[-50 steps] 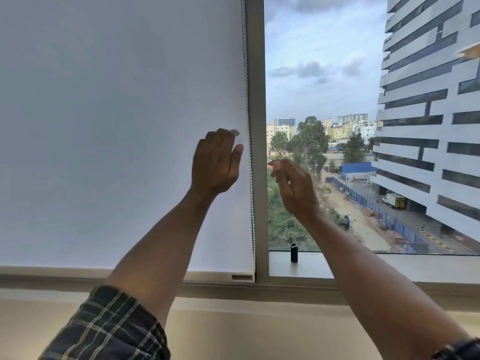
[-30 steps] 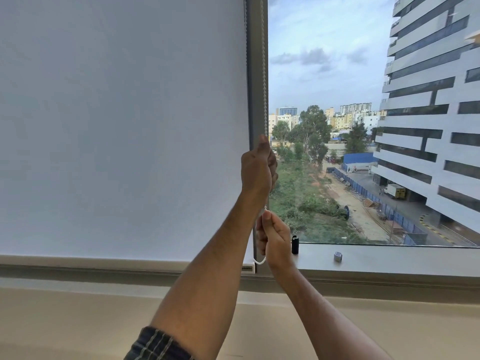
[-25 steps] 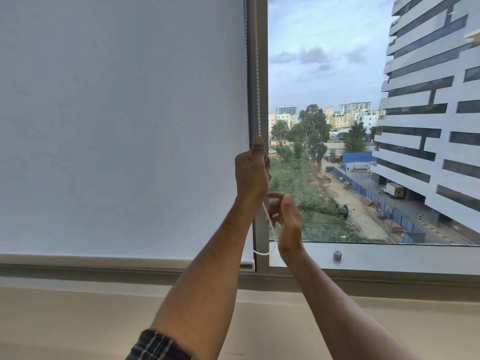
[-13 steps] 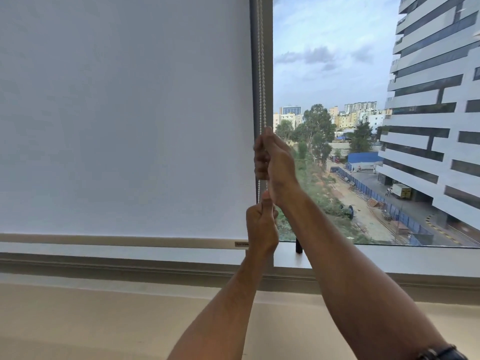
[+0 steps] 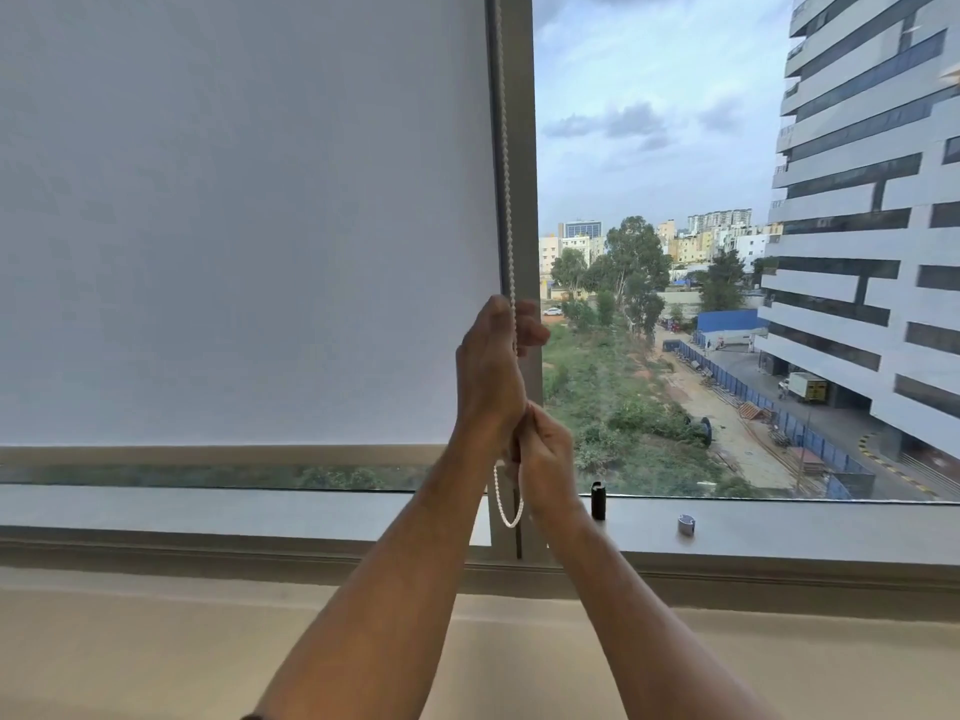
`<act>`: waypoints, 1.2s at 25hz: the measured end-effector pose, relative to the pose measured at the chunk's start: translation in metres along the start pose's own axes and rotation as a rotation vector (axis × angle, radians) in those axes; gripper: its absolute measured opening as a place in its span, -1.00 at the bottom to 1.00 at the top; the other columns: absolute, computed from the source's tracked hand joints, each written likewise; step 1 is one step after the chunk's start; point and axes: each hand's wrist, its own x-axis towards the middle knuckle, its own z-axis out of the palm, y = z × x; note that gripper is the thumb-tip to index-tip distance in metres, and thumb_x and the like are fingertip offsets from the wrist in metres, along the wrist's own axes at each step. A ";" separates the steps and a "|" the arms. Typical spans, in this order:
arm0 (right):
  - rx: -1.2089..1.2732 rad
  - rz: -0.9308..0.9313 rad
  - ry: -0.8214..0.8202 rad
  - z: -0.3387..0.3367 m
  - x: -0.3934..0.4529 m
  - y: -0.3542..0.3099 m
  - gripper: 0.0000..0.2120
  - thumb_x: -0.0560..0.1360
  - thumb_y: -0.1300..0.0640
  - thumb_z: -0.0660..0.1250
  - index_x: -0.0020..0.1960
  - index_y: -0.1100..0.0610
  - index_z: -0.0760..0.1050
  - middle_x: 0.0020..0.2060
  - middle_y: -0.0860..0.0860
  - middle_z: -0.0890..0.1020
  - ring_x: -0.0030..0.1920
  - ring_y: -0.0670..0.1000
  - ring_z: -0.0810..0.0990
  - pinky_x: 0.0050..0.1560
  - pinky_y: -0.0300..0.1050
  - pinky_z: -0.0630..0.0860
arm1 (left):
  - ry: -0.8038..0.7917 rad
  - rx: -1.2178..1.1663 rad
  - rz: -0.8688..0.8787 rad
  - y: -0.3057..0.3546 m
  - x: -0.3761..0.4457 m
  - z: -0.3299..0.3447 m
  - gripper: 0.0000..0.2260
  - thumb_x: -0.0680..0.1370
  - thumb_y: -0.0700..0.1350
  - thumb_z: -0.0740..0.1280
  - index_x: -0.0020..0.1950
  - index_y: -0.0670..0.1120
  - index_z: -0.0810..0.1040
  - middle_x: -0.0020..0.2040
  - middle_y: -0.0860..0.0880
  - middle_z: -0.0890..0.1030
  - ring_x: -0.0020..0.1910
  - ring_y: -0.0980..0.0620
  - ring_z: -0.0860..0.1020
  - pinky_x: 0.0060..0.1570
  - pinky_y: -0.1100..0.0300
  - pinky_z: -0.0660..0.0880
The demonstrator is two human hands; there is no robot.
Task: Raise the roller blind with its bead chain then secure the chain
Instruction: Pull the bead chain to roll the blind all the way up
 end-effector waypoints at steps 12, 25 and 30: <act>-0.117 -0.232 0.159 -0.028 0.037 -0.037 -0.66 0.71 0.07 0.07 0.11 0.13 0.61 -0.16 -0.02 0.69 -0.10 0.02 0.64 -0.10 -0.02 0.54 | 0.085 0.059 -0.054 -0.035 -0.024 0.020 -0.45 0.63 0.30 0.13 -0.46 0.02 0.36 -0.54 0.05 0.29 -0.52 0.00 0.26 -0.49 0.17 0.18; 0.083 -0.046 -0.094 0.013 0.038 -0.055 -0.59 0.62 -0.18 0.23 -0.36 -0.07 0.42 -0.54 -0.16 0.35 -0.61 -0.15 0.22 -0.61 -0.34 0.20 | -0.065 0.006 -0.244 -0.098 -0.083 -0.013 -0.63 0.60 0.07 0.10 -0.18 -0.15 0.51 -0.21 -0.26 0.53 -0.24 -0.03 0.46 -0.20 0.05 0.41; -0.047 0.000 -0.062 -0.008 0.008 -0.011 -0.61 0.65 -0.08 0.20 -0.32 -0.03 0.50 -0.51 -0.13 0.39 -0.56 -0.15 0.26 -0.58 -0.28 0.23 | 0.132 -0.009 -0.108 -0.053 -0.030 -0.016 -0.60 0.62 0.16 0.06 0.00 0.04 0.65 -0.05 -0.06 0.70 -0.03 0.03 0.65 -0.02 0.20 0.54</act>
